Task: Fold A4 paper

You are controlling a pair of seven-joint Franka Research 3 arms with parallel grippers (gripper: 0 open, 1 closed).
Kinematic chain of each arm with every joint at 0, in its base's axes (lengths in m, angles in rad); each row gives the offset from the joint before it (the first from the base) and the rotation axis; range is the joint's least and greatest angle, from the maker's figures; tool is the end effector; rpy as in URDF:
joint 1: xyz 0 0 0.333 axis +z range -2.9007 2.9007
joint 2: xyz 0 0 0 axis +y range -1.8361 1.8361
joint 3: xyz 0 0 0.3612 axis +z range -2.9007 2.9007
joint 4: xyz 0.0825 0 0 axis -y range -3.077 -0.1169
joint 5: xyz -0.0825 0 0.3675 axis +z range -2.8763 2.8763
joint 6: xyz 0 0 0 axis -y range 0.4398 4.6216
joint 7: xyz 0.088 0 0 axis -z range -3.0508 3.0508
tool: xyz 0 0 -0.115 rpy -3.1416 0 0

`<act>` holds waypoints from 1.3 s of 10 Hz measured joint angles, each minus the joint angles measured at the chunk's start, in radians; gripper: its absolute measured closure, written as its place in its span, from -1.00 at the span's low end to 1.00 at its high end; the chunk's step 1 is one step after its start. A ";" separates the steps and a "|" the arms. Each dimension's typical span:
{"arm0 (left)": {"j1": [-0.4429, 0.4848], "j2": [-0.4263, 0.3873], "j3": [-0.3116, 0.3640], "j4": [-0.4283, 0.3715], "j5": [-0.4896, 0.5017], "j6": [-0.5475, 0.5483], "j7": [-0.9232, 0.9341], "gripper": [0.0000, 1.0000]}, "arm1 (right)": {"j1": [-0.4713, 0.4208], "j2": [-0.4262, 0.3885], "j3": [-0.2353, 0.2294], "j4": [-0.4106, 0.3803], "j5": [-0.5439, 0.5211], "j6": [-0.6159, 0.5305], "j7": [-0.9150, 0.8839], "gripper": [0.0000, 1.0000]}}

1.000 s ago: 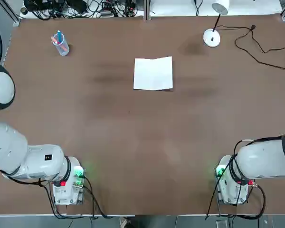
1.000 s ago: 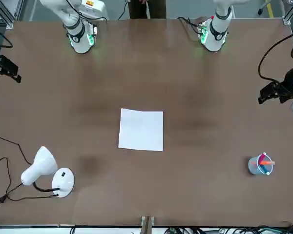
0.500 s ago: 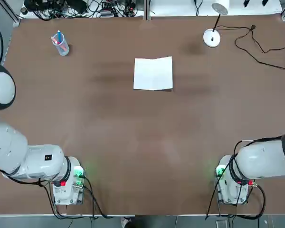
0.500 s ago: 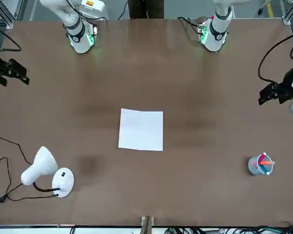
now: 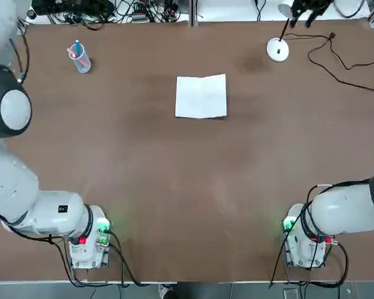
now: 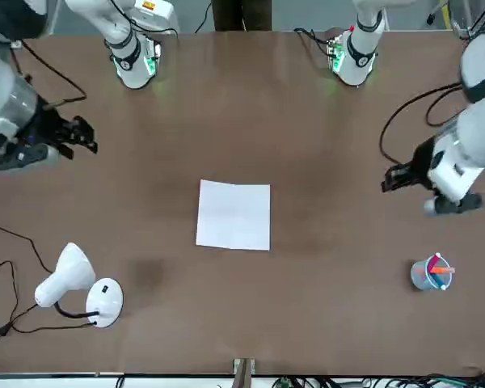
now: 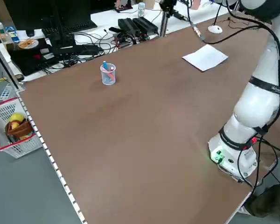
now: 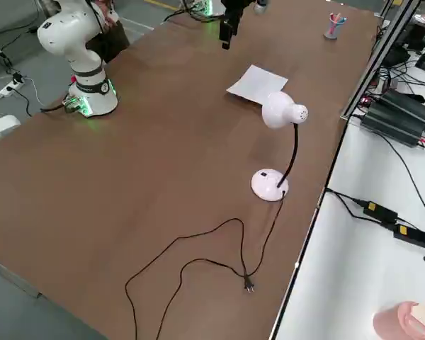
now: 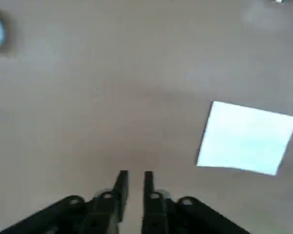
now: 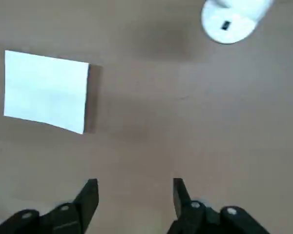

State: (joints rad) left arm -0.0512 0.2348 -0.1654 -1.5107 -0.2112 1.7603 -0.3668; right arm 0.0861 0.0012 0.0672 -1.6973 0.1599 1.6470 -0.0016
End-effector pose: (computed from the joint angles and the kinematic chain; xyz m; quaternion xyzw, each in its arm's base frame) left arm 0.6134 -0.1434 0.5734 0.9878 0.0957 -0.0269 0.1201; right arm 0.5311 0.0994 0.6111 -0.9941 -0.0690 0.0316 0.0773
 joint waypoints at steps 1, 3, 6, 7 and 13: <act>-0.064 0.034 -0.009 0.000 0.000 0.067 -0.112 0.98 | 0.008 0.001 0.028 -0.039 0.020 0.040 0.028 -0.30; -0.180 0.084 -0.012 0.000 0.005 0.166 -0.305 0.98 | 0.023 0.004 0.048 -0.124 0.062 0.137 0.068 -0.14; -0.295 0.164 -0.011 -0.001 0.084 0.298 -0.505 0.98 | 0.052 0.023 0.049 -0.189 0.089 0.233 0.091 0.32; -0.324 0.204 -0.011 -0.002 0.115 0.356 -0.558 0.98 | 0.067 0.035 0.050 -0.217 0.091 0.290 0.091 0.44; -0.424 0.431 -0.004 0.028 0.284 0.567 -0.779 0.98 | 0.124 0.180 0.052 -0.338 0.106 0.504 0.093 0.94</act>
State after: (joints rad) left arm -0.4756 0.6658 -0.1699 -1.4822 0.0727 2.3270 -1.1460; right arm 0.2099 0.1813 0.1194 -2.0356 0.2656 2.1511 0.0911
